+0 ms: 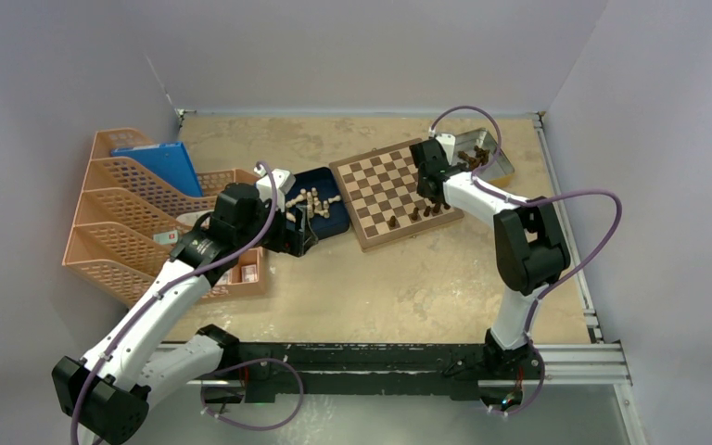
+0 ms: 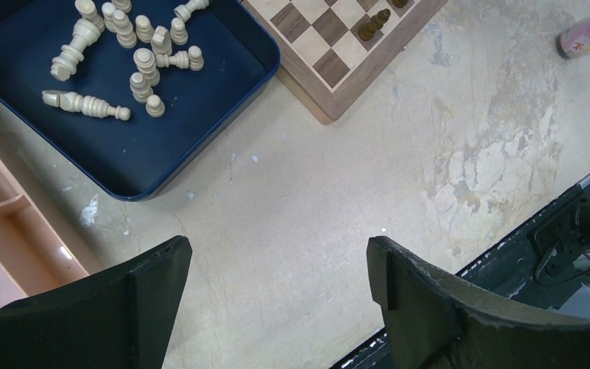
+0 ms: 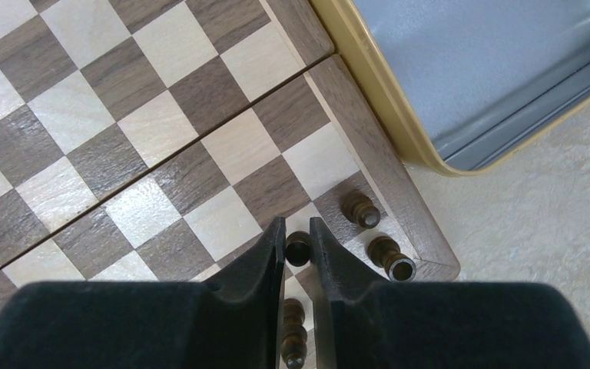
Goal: Set up the chess pieces on the board
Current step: Place the chess piece on the chessboard, then pick up the chess piece from the storage box.
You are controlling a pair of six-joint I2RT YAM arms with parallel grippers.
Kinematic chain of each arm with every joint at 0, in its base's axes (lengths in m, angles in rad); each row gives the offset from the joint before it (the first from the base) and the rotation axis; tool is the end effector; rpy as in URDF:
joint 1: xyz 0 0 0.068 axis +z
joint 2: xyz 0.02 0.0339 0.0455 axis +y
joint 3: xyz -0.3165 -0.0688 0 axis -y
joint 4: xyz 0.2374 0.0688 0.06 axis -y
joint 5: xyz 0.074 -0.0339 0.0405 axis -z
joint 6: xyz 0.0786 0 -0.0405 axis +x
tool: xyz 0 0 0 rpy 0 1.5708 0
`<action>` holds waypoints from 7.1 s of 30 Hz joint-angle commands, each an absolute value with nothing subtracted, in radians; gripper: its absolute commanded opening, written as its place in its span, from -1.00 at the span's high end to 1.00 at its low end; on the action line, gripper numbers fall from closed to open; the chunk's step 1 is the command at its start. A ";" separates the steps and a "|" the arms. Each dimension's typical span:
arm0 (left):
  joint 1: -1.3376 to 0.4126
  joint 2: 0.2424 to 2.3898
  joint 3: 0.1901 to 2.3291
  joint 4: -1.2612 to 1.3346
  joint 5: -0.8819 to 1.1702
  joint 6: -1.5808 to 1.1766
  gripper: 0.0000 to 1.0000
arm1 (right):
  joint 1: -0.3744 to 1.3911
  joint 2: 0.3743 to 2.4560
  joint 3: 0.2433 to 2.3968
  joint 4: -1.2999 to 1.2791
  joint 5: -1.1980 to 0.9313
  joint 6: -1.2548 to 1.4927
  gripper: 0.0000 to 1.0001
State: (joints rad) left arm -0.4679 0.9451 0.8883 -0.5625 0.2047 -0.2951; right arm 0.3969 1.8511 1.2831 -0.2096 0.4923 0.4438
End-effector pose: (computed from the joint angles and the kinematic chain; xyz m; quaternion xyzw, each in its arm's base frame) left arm 0.1695 -0.1036 0.3288 0.1229 0.8770 -0.2539 0.3890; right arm 0.4220 0.1366 0.2400 0.1151 0.8921 -0.0523 0.4337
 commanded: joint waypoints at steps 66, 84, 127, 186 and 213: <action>-0.477 0.932 0.908 -0.525 0.159 -0.293 -0.69 | 0.127 2.023 1.553 0.045 0.425 0.283 0.46; -0.477 0.947 0.907 -0.528 0.114 -0.291 -0.69 | 0.085 2.154 1.686 0.024 0.464 0.288 0.40; -0.477 0.956 0.907 -0.532 0.096 -0.293 -0.69 | -0.035 2.164 1.595 0.057 0.354 0.302 0.25; -0.477 0.917 0.909 -0.537 0.094 -0.296 -0.69 | -0.035 2.139 1.563 0.002 0.342 0.333 0.45; -0.477 0.898 0.910 -0.537 0.100 -0.298 -0.69 | 0.058 1.968 1.612 -0.113 0.419 0.339 0.67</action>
